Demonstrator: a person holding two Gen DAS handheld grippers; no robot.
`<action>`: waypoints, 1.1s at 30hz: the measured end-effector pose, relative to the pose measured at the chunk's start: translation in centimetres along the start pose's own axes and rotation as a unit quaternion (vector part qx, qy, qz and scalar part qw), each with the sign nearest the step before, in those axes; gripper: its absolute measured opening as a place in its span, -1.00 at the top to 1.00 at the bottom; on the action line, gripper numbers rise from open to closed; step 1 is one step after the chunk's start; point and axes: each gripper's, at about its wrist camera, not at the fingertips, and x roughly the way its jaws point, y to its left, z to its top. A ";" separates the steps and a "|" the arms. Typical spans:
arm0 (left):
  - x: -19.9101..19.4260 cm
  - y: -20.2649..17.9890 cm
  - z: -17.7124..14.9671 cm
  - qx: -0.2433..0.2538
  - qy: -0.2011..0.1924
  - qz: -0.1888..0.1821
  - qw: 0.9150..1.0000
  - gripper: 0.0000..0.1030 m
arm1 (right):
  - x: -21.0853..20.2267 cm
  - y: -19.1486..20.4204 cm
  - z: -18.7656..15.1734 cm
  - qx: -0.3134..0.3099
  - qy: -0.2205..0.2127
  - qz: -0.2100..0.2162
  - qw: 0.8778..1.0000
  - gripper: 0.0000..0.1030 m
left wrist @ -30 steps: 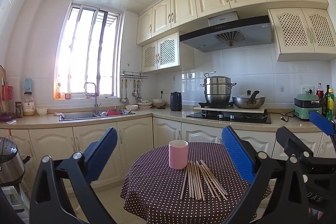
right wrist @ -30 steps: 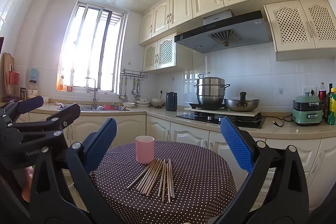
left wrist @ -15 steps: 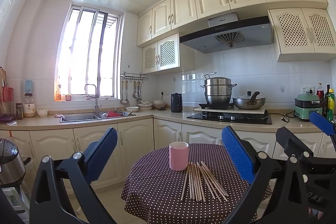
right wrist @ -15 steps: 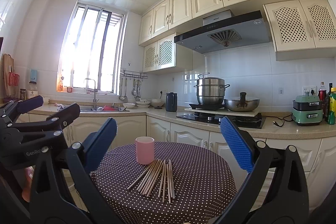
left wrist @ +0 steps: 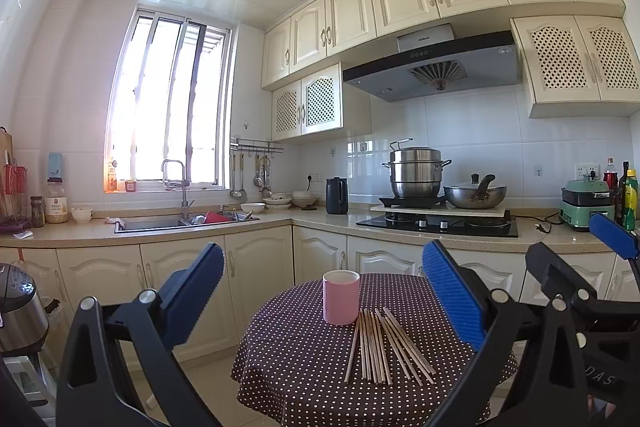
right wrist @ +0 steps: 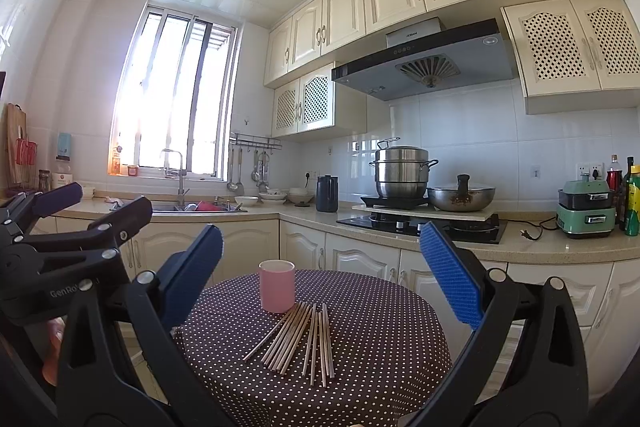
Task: Organize utensils
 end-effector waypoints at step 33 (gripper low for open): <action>4.3 0.0 -2.4 0.007 0.014 0.006 1.000 -0.90 | 4.4 0.1 -1.8 0.013 0.020 0.016 1.000 -0.88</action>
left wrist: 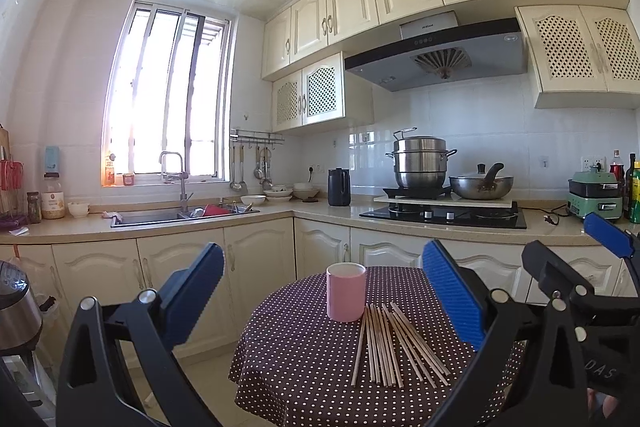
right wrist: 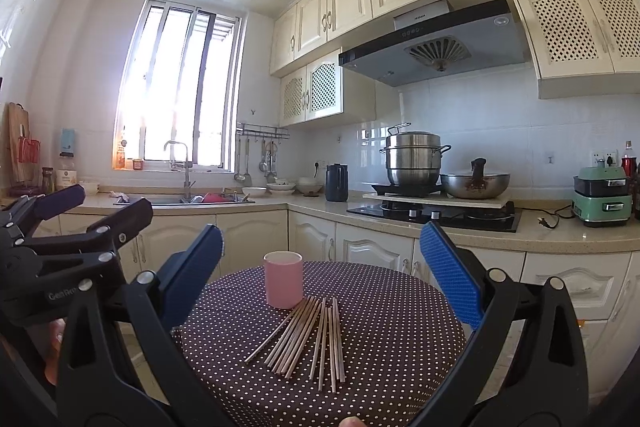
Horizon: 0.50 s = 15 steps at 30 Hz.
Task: Organize utensils
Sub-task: 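Move both tools down toward the chopstick pile beside the pink cup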
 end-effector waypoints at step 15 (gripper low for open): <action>5.8 -1.0 -1.2 0.031 0.027 0.009 0.999 -0.90 | 5.7 -1.1 -1.9 0.015 0.048 0.002 0.999 -0.88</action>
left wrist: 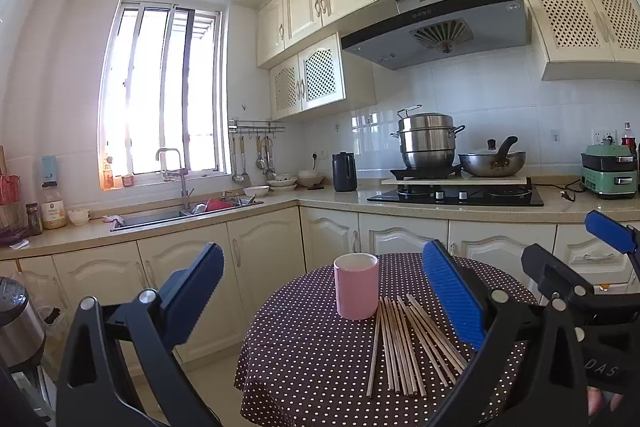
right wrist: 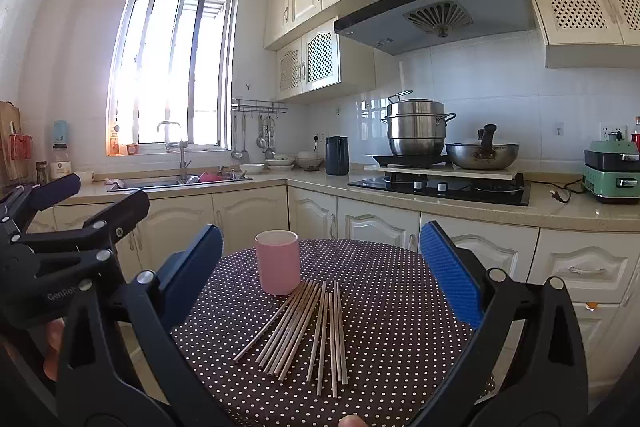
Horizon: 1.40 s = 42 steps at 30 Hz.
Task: Organize utensils
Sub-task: 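Move both tools down toward the chopstick pile beside the pink cup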
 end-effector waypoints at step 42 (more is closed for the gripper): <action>30.8 -4.0 -15.7 0.005 0.492 -0.156 0.856 0.00 | 27.2 -7.5 -11.6 0.026 0.495 0.086 0.864 0.23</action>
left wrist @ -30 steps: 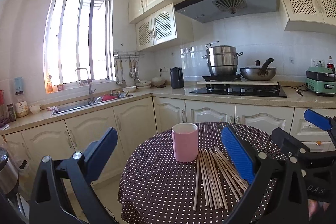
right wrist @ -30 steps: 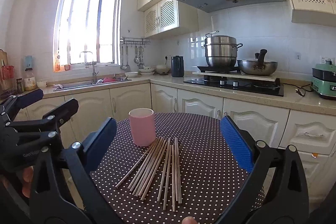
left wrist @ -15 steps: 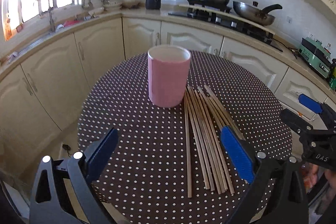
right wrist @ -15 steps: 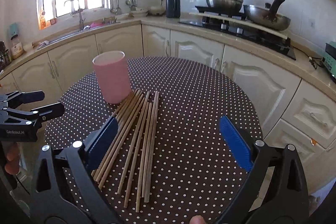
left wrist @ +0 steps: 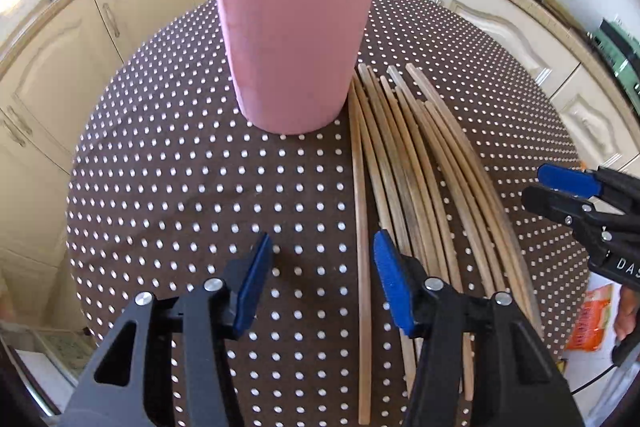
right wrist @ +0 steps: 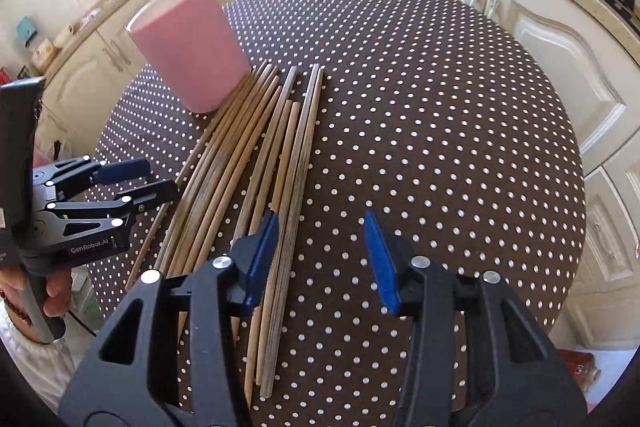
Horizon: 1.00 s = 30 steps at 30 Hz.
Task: Organize utensils
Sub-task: 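Move both tools down toward the chopstick pile beside the pink cup, then close the left tool on one chopstick while the right tool grasps another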
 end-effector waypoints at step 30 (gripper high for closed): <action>3.0 -2.8 8.0 0.013 0.056 0.037 0.998 0.76 | 8.5 4.2 7.1 -0.038 0.155 -0.071 0.985 0.37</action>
